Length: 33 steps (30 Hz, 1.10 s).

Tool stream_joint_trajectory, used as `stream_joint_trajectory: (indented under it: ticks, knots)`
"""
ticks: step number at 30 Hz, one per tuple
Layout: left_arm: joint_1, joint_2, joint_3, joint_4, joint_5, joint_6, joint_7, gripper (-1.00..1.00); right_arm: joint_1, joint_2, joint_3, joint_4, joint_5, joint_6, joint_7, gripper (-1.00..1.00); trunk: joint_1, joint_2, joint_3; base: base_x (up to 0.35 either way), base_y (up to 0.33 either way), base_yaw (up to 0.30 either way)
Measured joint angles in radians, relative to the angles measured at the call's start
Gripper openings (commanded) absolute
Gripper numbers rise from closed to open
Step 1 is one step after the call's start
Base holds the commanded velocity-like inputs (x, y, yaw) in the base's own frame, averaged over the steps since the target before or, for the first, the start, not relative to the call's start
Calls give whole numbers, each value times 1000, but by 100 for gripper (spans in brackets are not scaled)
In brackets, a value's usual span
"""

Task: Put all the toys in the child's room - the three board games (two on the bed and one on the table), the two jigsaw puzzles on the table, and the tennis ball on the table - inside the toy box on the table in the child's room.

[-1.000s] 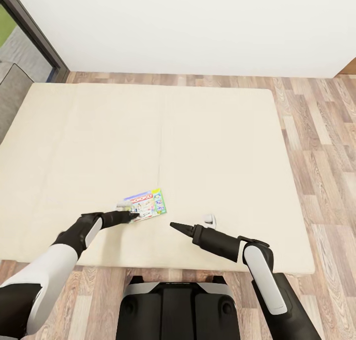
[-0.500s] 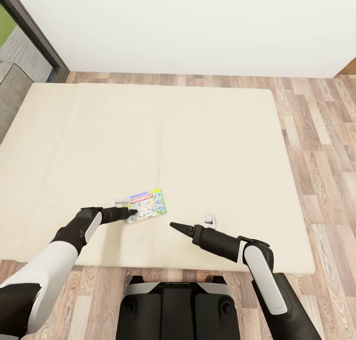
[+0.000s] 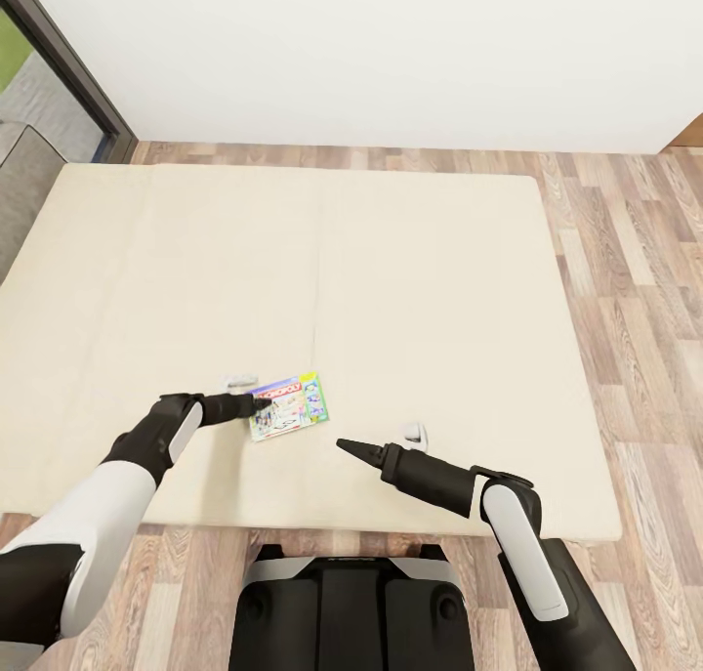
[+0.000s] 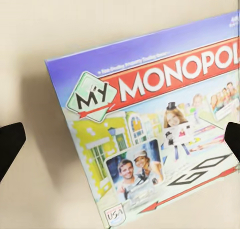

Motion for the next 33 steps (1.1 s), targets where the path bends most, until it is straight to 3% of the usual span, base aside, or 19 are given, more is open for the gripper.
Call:
stream_joint_trajectory:
  ticks: [14,33]
  knots:
    - [-50,-1,0,0,1,-2,1,100,0,1,0,0,0,0,0,100,0,0,0,0,0,0]
    - [-58,-7,1,4,0,-3,1,100,0,1,1,0,0,1,1,100,0,0,-5,0,0,0]
